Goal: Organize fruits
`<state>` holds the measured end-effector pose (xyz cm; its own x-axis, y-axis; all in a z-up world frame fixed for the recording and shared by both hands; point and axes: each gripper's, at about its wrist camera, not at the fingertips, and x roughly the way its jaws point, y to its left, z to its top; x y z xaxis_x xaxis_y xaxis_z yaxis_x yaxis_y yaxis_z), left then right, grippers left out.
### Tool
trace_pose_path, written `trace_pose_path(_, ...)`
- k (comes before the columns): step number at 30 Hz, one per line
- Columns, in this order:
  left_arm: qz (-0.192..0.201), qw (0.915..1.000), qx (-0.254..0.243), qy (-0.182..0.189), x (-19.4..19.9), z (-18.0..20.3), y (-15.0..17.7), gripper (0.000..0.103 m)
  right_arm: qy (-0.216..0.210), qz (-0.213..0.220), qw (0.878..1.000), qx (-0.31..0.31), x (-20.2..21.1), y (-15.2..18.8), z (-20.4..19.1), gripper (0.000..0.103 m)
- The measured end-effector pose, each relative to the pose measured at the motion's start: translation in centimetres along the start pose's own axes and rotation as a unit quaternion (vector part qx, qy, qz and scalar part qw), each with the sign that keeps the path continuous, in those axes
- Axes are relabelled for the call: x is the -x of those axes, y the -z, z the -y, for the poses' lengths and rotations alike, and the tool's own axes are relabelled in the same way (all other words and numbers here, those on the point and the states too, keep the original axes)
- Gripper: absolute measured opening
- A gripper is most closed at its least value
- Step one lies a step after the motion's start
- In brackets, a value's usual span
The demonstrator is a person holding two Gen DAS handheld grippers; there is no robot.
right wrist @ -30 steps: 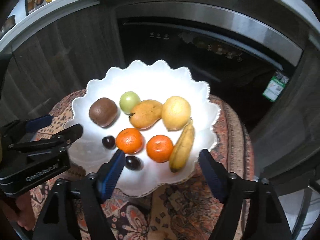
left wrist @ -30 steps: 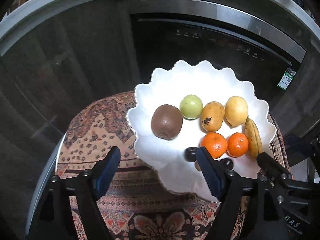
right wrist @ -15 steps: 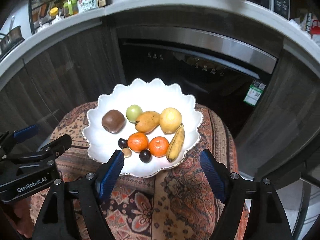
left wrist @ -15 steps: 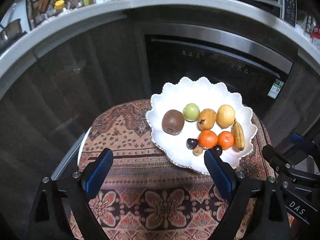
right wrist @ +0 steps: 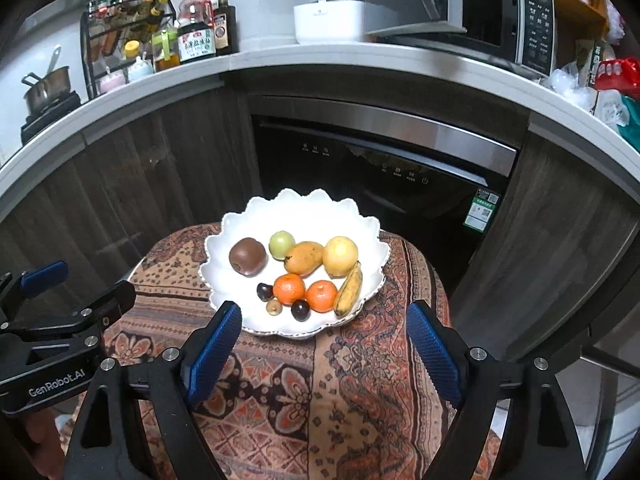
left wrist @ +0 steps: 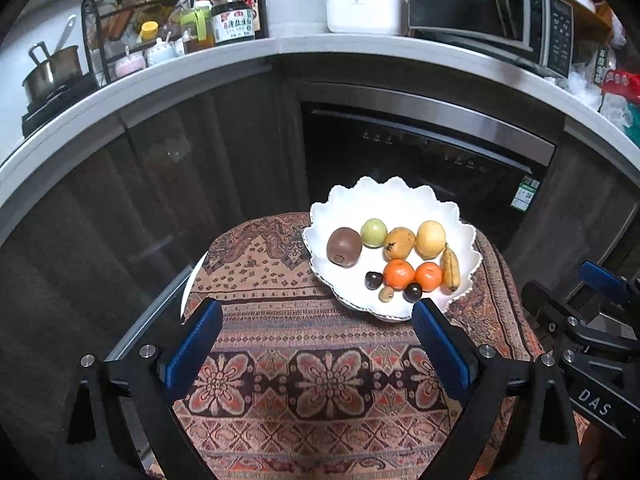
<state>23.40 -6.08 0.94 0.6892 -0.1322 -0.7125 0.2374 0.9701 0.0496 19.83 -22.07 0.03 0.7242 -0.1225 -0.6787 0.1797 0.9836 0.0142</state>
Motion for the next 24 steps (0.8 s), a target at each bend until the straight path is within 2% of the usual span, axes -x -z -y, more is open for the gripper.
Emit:
trace_pose_path(14, 0.021, 0.9994, -0.001, -0.027, 6.0, 0.0, 3.1, 0.101, -0.005, 0.026, 1.000, -0.001, 5.5, 2.1, 0.0, 0.087)
trace_pose_path(24, 0.018, 0.9994, 0.004, -0.029, 8.6, 0.5, 6.1, 0.101, -0.003, 0.026, 1.000, -0.004, 7.8, 4.6, 0.6, 0.087)
